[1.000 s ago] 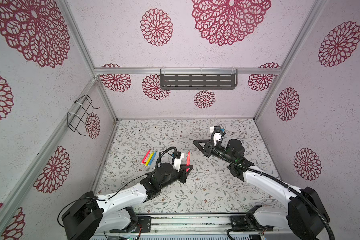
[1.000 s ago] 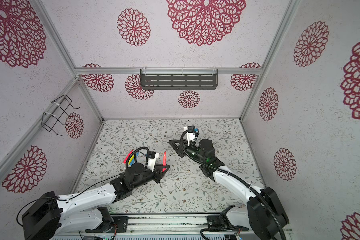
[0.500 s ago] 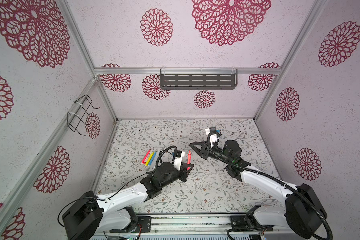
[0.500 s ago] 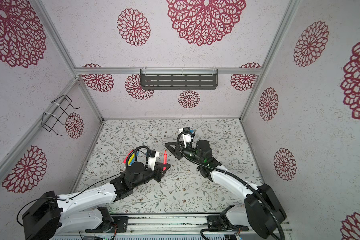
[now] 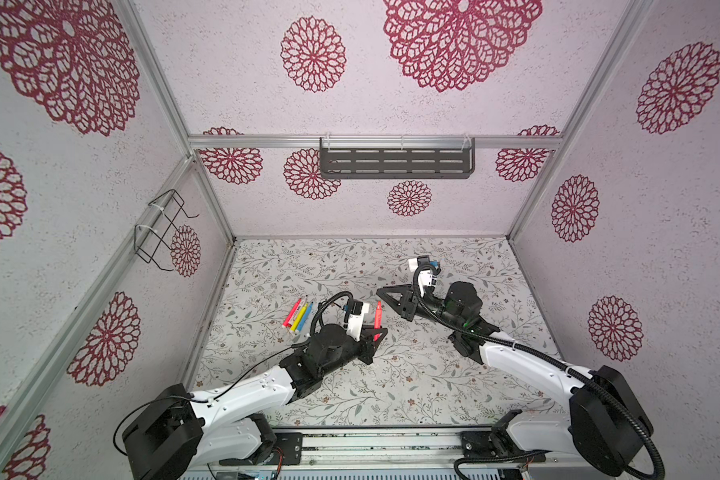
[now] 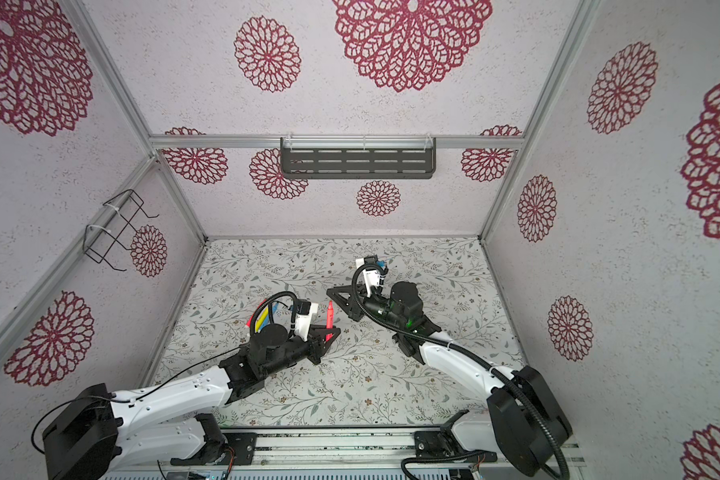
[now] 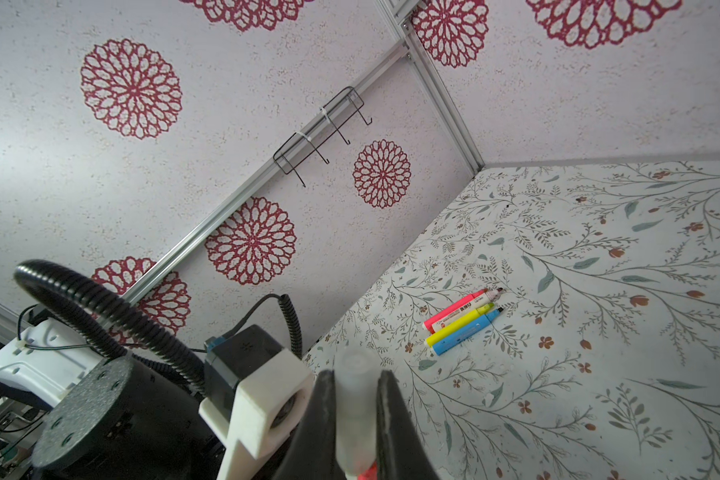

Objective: Insert the pens into the pen caps
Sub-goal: 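Carry the clear cap over the pink pen tip held by the left gripper, then press the clear cap down onto the pink pen with the right gripper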

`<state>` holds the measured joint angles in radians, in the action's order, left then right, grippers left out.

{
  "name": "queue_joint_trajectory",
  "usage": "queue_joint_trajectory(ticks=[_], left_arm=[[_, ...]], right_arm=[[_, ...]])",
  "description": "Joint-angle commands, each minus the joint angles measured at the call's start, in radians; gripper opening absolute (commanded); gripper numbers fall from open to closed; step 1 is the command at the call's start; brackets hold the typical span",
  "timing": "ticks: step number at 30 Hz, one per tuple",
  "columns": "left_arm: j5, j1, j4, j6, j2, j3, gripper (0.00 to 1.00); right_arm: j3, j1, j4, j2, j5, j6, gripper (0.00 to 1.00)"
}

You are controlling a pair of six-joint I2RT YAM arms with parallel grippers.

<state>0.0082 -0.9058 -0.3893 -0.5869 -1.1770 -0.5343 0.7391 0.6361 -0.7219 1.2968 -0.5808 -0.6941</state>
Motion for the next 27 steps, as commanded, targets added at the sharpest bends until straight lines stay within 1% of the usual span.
queue_joint_trajectory(ticks=[1, 10, 14, 17, 18, 21, 22, 24, 27], left_arm=[[-0.017, -0.01, -0.025, 0.007, 0.034, -0.016, 0.0], [-0.017, -0.01, -0.039, -0.001, 0.056, -0.012, 0.0], [-0.018, -0.01, -0.051, 0.003, 0.079, -0.012, 0.0], [-0.025, -0.01, -0.054, 0.013, 0.092, -0.013, 0.0], [-0.026, -0.01, -0.052, 0.017, 0.095, -0.012, 0.0], [-0.035, -0.01, -0.052, 0.029, 0.099, -0.006, 0.0], [-0.035, -0.01, -0.051, 0.03, 0.099, -0.004, 0.0], [-0.035, -0.01, -0.046, 0.03, 0.1, -0.001, 0.0], [-0.03, -0.01, -0.033, 0.025, 0.105, 0.002, 0.0]], right_arm=[[-0.019, 0.014, -0.059, -0.006, -0.021, -0.01, 0.16], [-0.041, 0.028, -0.07, -0.014, -0.041, 0.01, 0.17], [-0.088, 0.033, -0.157, -0.019, -0.063, -0.006, 0.22], [-0.119, 0.033, -0.224, -0.024, -0.087, -0.021, 0.29], [-0.127, 0.033, -0.241, -0.027, -0.095, -0.025, 0.33], [-0.136, 0.031, -0.254, -0.048, -0.109, -0.031, 0.54], [-0.135, 0.026, -0.237, -0.063, -0.105, -0.026, 0.58], [-0.129, 0.006, -0.187, -0.101, -0.089, -0.016, 0.62], [-0.092, -0.035, -0.068, -0.152, -0.078, 0.007, 0.66]])
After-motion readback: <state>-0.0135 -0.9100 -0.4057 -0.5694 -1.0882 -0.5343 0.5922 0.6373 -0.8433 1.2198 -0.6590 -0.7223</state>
